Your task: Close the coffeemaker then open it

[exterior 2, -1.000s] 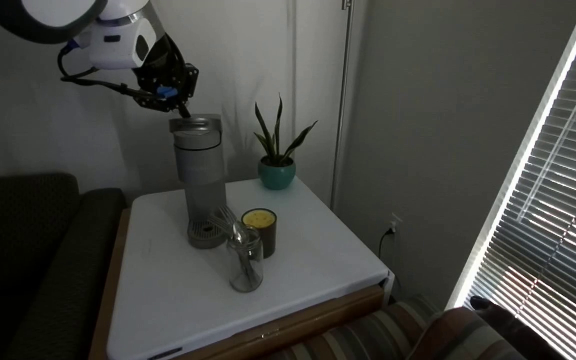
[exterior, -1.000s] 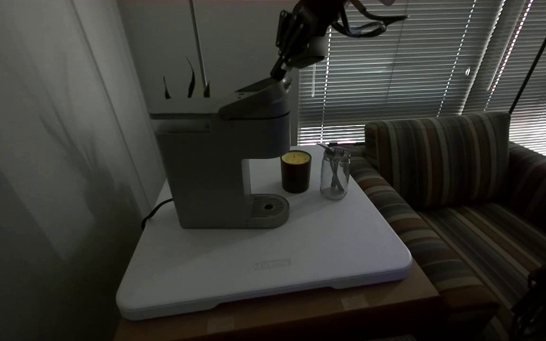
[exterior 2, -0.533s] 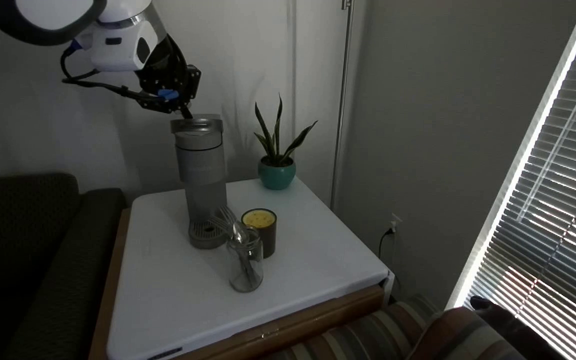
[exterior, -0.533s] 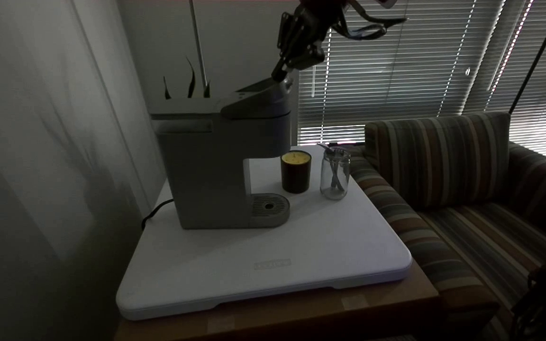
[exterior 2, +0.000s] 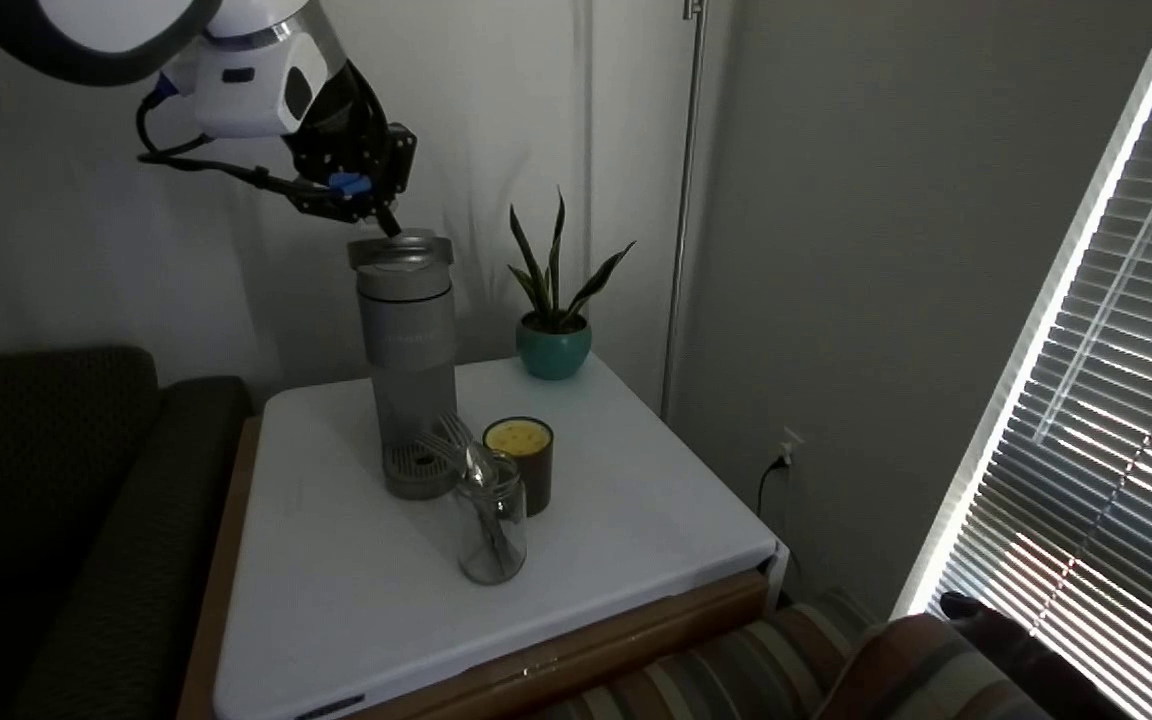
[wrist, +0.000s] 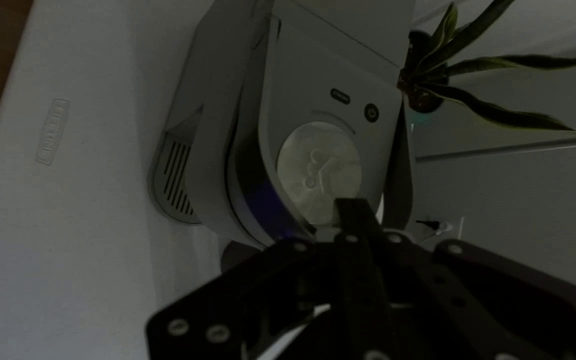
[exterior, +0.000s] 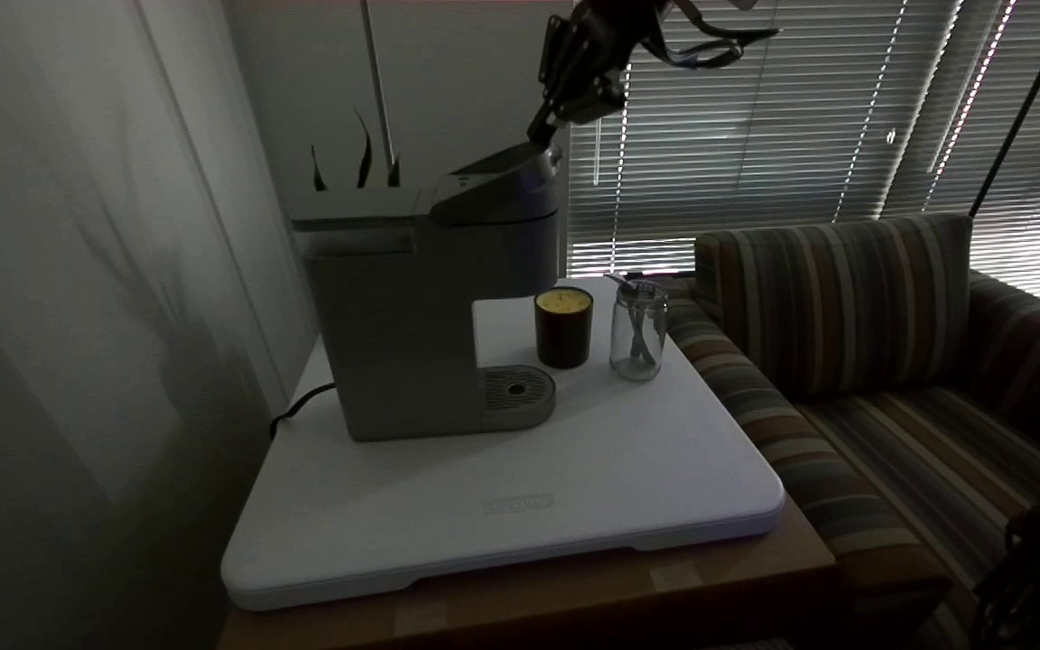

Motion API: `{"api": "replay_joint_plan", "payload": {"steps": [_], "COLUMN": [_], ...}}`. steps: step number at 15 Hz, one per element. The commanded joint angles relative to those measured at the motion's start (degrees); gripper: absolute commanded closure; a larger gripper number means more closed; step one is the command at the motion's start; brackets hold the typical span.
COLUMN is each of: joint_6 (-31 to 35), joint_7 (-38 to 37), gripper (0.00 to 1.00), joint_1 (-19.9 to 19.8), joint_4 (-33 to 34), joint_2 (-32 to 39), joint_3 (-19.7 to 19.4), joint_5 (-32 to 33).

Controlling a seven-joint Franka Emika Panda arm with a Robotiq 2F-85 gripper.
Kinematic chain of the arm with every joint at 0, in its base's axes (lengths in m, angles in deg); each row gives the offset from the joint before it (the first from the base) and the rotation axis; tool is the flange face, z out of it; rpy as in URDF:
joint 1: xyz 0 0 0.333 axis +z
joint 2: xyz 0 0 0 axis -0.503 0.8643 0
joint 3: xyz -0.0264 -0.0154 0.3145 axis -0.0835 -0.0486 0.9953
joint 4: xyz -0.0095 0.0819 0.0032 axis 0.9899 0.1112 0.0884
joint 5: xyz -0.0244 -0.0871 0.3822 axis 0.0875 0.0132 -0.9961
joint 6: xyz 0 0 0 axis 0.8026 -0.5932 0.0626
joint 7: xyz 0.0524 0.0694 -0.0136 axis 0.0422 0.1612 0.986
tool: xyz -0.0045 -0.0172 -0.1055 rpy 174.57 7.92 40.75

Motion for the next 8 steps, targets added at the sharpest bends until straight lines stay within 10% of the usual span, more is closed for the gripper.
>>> {"api": "replay_joint_plan", "payload": {"steps": [1,8], "joint_6": [-0.1,0.1], "joint_7": [2.6,3.1], "gripper": [1.00,1.00], "joint_1": [1.2,1.4], "joint_4": [0.5,0.0], "joint_2": [-0.5,-0.8], "joint_3": [-1.7,-3.0], "joint_5": [-1.4,-1.3]}}
